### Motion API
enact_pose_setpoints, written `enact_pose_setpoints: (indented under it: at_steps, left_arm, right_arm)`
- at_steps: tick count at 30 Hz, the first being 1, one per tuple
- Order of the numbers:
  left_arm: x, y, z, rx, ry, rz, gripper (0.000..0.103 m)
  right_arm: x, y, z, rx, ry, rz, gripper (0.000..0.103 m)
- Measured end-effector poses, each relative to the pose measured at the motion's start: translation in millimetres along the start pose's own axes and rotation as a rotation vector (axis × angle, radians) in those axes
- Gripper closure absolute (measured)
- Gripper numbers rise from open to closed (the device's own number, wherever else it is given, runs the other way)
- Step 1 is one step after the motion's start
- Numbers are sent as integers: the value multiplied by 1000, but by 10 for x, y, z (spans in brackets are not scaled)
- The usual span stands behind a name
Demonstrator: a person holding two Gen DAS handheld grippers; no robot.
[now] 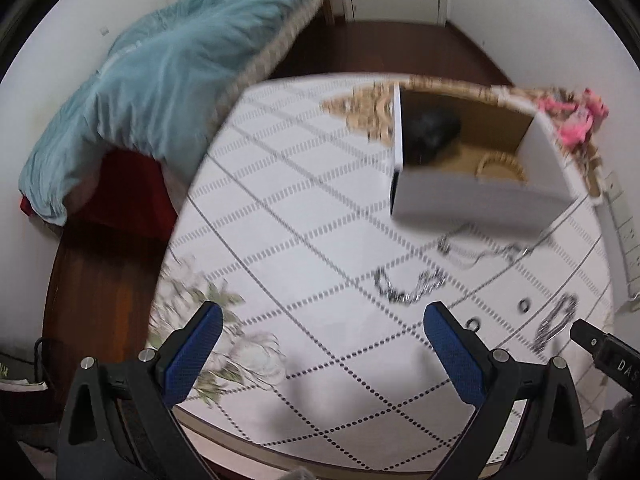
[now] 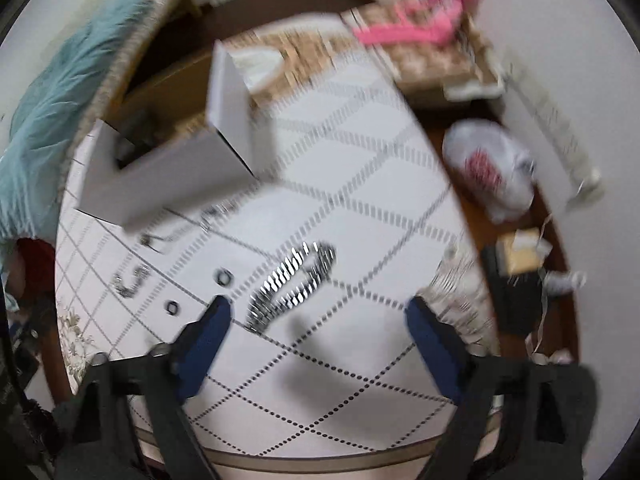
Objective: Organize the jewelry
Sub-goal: 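Grasp a silver chain bracelet with the left tool while the right tool grasps the other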
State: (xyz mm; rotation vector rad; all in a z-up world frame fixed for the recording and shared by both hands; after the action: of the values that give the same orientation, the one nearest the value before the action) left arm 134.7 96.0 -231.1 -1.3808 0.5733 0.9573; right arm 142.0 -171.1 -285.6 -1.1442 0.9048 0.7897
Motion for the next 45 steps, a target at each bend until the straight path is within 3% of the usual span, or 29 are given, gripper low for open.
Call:
enact_pose_setpoints:
  at_steps: [4, 5, 10, 12, 14, 16, 20, 25, 33, 34, 35, 39, 40, 41, 45]
  left_arm:
    - [193, 143, -43, 3, -1, 50, 1]
    - [235, 170, -50, 3, -1, 61, 1]
    - [345, 248, -54, -3, 10, 88, 1]
    - [359, 286, -44, -1, 17, 95, 1]
    - [366, 326, -31, 3, 29, 101, 1]
    - [372, 347, -15, 6, 42, 104, 1]
    - [403, 322, -6, 17, 90, 99, 6]
    - [524, 261, 61, -63, 191, 138, 8]
    - [672, 88, -48, -112, 271, 163, 8]
    - [687, 67, -90, -98, 269, 160, 11]
    - [703, 48, -141, -76, 264, 157, 26]
    - [720, 10, -301, 21, 246, 131, 58]
    - [701, -2, -337, 17, 278, 124, 81]
    - [697, -9, -364, 11, 295, 127, 95]
    - [669, -38, -345, -14, 326, 116, 100]
  right_arm:
    - [239, 129, -76, 61, -6, 30, 31]
    - [217, 101, -74, 55, 8, -14, 37]
    - [289, 67, -11, -8, 115, -70, 54]
    - [282, 80, 56, -39, 110, -99, 66]
    - [276, 86, 152, -72, 78, -105, 94]
    - [255, 86, 216, -117, 87, -106, 95]
    - [198, 118, 154, -75, 33, -94, 98]
    - [15, 11, 8, -20, -4, -127, 98]
    - [61, -58, -35, 11, -29, -122, 101]
    - [84, -51, -27, 9, -27, -117, 101]
    - [100, -45, -20, 8, -26, -114, 101]
    - [135, -38, -25, 7, -22, -109, 101]
    - [138, -45, -29, 7, -21, -110, 101]
    - [144, -42, -28, 8, -21, -110, 101]
    - [125, -57, -33, 14, -34, -109, 101]
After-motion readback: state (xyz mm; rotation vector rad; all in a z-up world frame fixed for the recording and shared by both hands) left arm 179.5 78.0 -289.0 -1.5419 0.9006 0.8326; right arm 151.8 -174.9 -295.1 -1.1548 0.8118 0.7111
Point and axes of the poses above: each gripper's, at about its wrist camera, not at the fingertips, and x roughly the way its jaws point, z to its left, y to its underside, the point moved 6 cm from there along x, roughly the way its jaws point, and after that the axes turned 10 degrees about -z, right-handed, at the moved point
